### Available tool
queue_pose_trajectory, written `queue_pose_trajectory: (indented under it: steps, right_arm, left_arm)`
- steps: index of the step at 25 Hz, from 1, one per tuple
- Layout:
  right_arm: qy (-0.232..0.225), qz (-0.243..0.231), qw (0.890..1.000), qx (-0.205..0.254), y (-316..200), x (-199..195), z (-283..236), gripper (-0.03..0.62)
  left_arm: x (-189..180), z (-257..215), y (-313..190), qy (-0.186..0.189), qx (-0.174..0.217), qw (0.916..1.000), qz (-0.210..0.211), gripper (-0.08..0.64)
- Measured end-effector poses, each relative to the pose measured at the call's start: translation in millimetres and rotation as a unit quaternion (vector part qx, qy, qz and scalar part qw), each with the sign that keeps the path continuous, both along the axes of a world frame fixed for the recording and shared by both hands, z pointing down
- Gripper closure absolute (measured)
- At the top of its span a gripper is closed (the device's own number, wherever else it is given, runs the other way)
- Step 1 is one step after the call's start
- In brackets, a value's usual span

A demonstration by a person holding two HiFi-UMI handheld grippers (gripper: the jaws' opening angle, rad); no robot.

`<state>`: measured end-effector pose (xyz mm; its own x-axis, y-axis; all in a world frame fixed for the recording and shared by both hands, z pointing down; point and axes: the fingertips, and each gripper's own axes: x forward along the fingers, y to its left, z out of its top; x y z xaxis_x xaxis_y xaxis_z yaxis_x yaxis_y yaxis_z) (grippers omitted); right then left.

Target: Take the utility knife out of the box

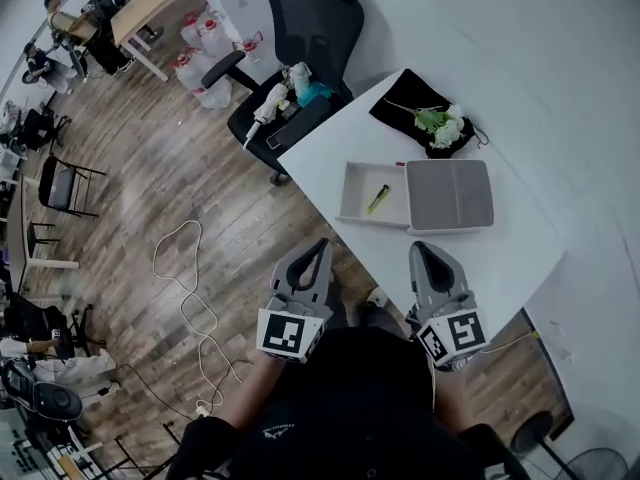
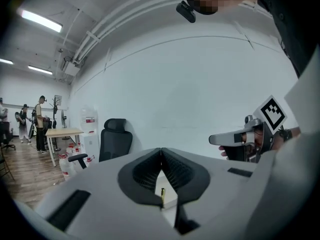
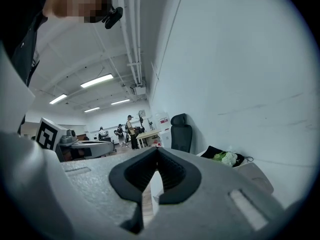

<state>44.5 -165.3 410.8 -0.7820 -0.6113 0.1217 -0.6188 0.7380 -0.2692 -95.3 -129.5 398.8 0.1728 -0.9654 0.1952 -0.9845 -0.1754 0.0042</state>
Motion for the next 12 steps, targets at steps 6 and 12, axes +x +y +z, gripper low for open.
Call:
queue_pose_trajectory:
  steps: [6,12]
  right_arm:
    - [0.015,0.048,0.999,-0.005,-11,10,5,0.589]
    - [0.029,0.115,0.993,-0.017,-34,9,0,0.588]
  left_arm:
    - [11,18,-37,0.012,-0.013,0.9982,0.057,0.554]
    - [16,37,-82,0.035,-0.034,0.9906,0.128,0.554]
